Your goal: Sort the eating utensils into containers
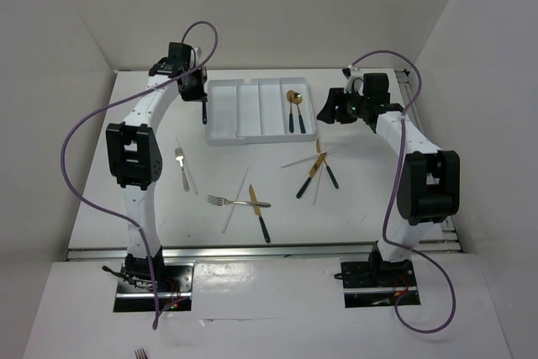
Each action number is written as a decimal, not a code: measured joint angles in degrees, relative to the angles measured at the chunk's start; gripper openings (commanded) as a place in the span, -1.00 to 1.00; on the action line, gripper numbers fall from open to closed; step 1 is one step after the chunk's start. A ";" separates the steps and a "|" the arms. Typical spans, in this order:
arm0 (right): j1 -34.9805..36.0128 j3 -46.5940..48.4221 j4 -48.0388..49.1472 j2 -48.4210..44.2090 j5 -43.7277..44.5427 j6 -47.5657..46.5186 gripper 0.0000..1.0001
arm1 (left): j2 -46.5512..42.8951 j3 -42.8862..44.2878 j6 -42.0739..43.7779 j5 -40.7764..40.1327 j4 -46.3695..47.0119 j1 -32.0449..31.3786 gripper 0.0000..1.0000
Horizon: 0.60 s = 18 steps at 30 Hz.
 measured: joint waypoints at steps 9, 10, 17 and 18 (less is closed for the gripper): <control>0.02 0.02 0.02 0.00 0.07 0.00 0.30 | 0.17 0.37 0.00 3.06 -0.09 -3.10 -1.00; 0.02 0.02 0.02 0.00 0.07 0.00 0.30 | 0.15 0.39 0.00 3.56 -0.09 -3.58 -1.00; 0.00 0.02 -0.02 0.00 0.02 0.02 0.30 | 0.74 1.27 -0.83 7.58 0.83 -6.56 -1.00; 0.02 0.02 -0.02 0.00 0.04 0.02 0.30 | 1.31 2.05 -1.38 8.09 1.20 -6.82 -1.00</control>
